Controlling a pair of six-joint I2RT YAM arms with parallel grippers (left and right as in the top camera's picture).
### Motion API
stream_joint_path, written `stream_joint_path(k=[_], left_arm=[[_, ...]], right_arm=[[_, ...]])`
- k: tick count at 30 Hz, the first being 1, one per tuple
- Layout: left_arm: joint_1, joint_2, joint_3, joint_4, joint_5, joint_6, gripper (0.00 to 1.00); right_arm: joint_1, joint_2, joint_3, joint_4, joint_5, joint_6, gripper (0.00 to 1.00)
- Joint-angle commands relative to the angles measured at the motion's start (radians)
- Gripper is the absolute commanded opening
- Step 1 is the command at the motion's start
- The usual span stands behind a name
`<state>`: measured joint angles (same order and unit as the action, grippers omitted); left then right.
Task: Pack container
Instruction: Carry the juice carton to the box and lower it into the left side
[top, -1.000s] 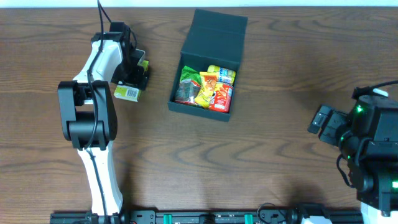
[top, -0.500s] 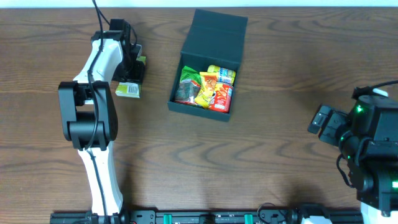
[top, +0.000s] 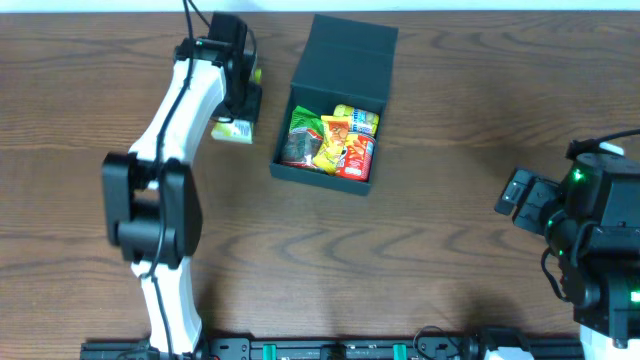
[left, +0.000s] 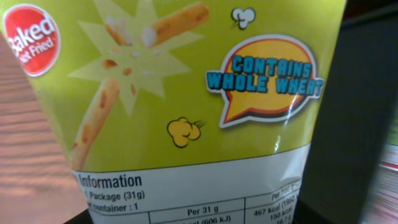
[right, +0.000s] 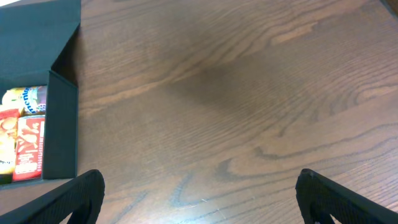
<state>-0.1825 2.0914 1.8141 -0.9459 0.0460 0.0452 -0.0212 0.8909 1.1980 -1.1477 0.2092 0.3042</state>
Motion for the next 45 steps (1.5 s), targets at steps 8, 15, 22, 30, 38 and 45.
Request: stream_joint_path(k=[8,15,22,30,38,45], left_arm=[[-0.161,-0.197,0.001,-0.037,-0.001,-0.151,0.53],[-0.336,-0.188,0.001,-0.032,-0.139,-0.185,0.56],[-0.379,-0.177,-0.011,-0.04,-0.183,-0.222,0.57],[-0.379,-0.103,-0.057,-0.012,-0.174,-0.241,0.57],[-0.376,0.023,-0.078,0.021,-0.17,-0.253,0.54],[-0.372,0.103,-0.078,0.035,-0.186,-0.285,0.54]], right_arm=[[-0.005,-0.002,-0.004,-0.001,0.0,0.006,0.99],[-0.005,-0.002,-0.004,-0.001,0.0,0.006,0.99],[-0.005,-0.002,-0.004,-0.001,0.0,0.006,0.99],[-0.005,-0.002,-0.004,-0.001,0.0,0.006,0.99],[-0.005,-0.002,-0.004,-0.001,0.0,0.006,0.99],[-0.005,-0.002,-0.004,-0.001,0.0,0.006,0.99]])
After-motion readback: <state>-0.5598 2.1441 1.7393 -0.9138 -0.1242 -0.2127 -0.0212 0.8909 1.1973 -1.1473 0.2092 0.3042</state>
